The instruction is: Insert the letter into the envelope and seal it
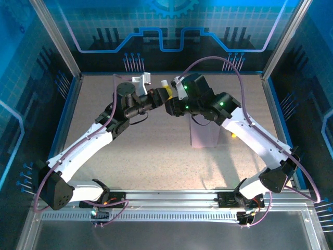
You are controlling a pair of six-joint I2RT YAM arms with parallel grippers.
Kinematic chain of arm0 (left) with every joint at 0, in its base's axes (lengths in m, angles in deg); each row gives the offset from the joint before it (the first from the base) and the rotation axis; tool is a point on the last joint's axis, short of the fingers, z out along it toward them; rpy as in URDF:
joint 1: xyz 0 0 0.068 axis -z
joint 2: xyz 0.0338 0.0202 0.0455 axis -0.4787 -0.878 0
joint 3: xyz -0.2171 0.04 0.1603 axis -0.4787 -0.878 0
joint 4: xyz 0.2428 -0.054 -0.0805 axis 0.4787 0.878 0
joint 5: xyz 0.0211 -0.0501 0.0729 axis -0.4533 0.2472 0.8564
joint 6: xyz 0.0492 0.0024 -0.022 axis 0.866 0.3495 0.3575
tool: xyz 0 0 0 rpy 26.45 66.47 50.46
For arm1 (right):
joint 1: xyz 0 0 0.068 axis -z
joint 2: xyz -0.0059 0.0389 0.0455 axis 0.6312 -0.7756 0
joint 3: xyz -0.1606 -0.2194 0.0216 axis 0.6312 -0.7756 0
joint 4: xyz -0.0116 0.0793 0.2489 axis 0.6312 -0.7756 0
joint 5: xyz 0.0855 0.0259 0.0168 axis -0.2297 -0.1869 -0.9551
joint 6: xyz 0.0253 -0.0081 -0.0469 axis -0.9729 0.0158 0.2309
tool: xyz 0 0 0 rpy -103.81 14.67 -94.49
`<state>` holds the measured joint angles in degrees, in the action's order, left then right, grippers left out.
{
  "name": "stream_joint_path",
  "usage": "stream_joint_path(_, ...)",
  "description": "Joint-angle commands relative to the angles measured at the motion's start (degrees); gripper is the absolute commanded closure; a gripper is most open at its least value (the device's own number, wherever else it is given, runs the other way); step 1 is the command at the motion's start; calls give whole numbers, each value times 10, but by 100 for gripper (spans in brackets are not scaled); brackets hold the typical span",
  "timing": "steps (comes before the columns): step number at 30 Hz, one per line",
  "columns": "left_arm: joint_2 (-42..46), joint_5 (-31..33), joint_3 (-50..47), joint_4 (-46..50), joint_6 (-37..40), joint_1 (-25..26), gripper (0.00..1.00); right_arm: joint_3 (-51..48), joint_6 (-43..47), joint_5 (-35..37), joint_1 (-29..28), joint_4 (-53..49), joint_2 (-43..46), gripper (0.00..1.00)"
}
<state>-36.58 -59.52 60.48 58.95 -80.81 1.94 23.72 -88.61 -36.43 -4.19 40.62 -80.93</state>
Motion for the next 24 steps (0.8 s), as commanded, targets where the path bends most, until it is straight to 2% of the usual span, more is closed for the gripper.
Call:
stream_joint_path(1, 25, -3, 0, 0, 11, 3, 100, 16, -6, 19, 2, 18, -7, 75)
stream_joint_path(8, 34, -8, -6, -11, 11, 2, 100, -11, -13, -26, 24, 52, 19, 83)
stream_joint_path(14, 42, -60, -27, -63, -10, -2, 100, -71, -27, -164, 81, 132, 70, 86)
stream_joint_path(18, 51, -116, -47, -129, -10, -6, 100, -107, -35, -272, 114, 201, 106, 87)
stream_joint_path(24, 55, -208, -50, -209, -15, -14, 100, -130, -67, -390, 152, 274, 138, 88)
